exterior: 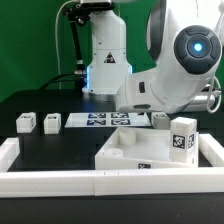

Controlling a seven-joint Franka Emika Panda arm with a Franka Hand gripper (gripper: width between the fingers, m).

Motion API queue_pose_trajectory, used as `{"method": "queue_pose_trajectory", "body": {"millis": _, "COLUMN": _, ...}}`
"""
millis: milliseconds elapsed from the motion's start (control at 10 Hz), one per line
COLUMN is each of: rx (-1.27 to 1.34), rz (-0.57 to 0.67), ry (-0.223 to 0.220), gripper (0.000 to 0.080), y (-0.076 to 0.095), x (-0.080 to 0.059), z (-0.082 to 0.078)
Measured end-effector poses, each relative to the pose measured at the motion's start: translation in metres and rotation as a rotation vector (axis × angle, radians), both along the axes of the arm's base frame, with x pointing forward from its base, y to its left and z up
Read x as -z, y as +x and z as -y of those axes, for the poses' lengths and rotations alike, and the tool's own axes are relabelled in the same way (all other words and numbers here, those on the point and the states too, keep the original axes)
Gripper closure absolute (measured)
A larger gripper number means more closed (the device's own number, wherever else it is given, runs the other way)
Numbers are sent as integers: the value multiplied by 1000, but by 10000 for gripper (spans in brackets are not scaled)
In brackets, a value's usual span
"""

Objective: Assemble square table

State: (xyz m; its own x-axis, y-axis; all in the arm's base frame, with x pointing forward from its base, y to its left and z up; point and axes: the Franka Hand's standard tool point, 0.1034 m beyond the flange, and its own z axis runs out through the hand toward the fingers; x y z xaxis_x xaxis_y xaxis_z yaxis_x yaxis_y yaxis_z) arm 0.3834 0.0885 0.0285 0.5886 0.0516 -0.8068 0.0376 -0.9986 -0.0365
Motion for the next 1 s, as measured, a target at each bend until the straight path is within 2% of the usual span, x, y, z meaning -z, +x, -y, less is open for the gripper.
{"method": "queue_pose_trajectory", "body": {"millis": 200, "rx": 16, "rz": 0, "ry": -27, "gripper": 151, "y": -1, "x": 1, "z": 4}}
{"method": "queue_pose_trajectory", "body": {"millis": 600, "rx": 32, "rz": 6, "ry": -25, "gripper": 151, "y": -3, "x": 4, "z": 9}}
{"method": "queue_pose_trajectory", "body": {"millis": 1000, "rx": 26, "rz": 20, "ry": -21, "gripper": 151, "y": -8, "x": 4, "z": 3}}
